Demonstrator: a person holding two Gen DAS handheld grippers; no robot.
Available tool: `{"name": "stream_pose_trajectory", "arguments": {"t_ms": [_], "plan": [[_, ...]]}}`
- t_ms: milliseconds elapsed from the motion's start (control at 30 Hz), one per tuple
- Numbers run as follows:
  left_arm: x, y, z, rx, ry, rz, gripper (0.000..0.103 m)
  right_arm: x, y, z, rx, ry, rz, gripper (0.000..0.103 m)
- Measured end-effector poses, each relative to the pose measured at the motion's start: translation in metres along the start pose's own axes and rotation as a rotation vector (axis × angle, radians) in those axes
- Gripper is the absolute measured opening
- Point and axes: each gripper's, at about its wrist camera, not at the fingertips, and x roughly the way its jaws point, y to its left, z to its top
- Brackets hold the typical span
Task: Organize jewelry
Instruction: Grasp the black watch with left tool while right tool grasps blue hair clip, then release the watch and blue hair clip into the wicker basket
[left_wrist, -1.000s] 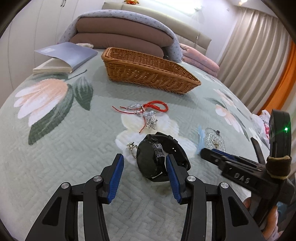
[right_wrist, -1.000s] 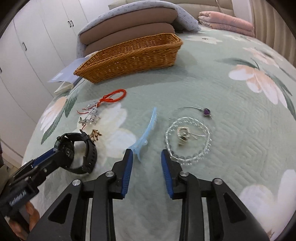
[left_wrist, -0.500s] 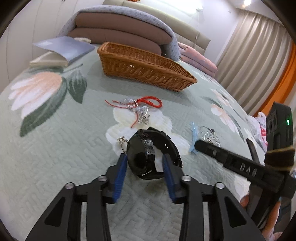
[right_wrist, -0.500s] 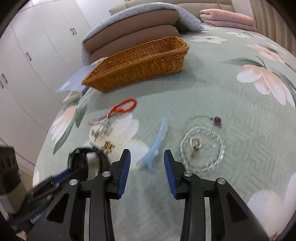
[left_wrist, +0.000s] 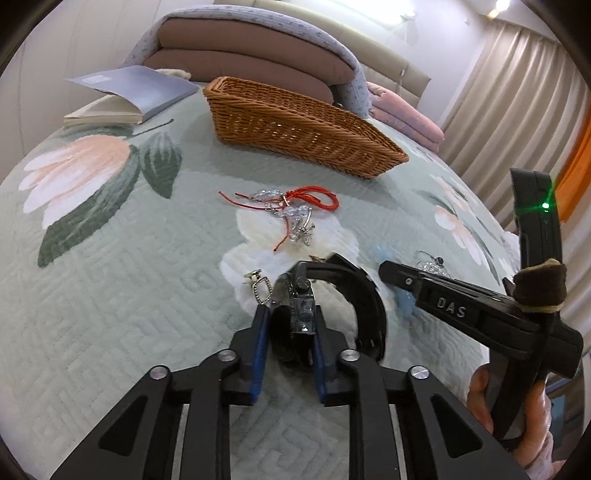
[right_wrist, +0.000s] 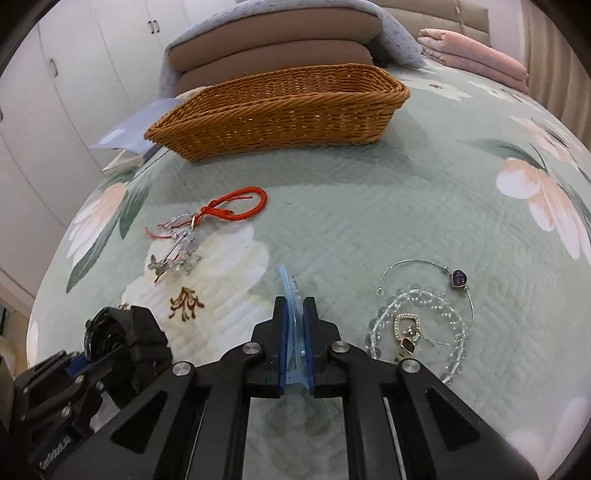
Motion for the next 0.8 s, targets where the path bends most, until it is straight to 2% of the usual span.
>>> {"name": "stream_pose_trajectory", "arguments": {"t_ms": [100, 300, 500, 667, 733, 800], "plan": [[-0.001, -0.001, -0.001, 0.016, -0.007, 0.012, 0.017, -0.007, -0.001, -0.004, -0.008, -0.014, 0.047, 0.010], [-0.003, -0.002, -0.002, 0.023, -0.011, 0.010, 0.017, -0.031, -0.004, -0.010, -0.040, -0.072, 0.085, 0.010], [-0.015, -0.005, 0.004, 0.031, -0.033, 0.007, 0.017, -0.055, -0.002, 0.004, -0.060, -0.122, 0.114, 0.010], [-0.032, -0.013, 0.029, 0.064, -0.080, -0.006, 0.017, -0.071, 0.002, 0.044, -0.093, -0.188, 0.110, 0.010], [-0.036, -0.015, 0.048, 0.079, -0.106, -0.006, 0.017, -0.073, 0.000, 0.067, -0.093, -0.214, 0.118, 0.010], [-0.038, -0.017, 0.073, 0.097, -0.139, -0.001, 0.017, -0.070, -0.004, 0.096, -0.087, -0.241, 0.090, 0.010]]}}
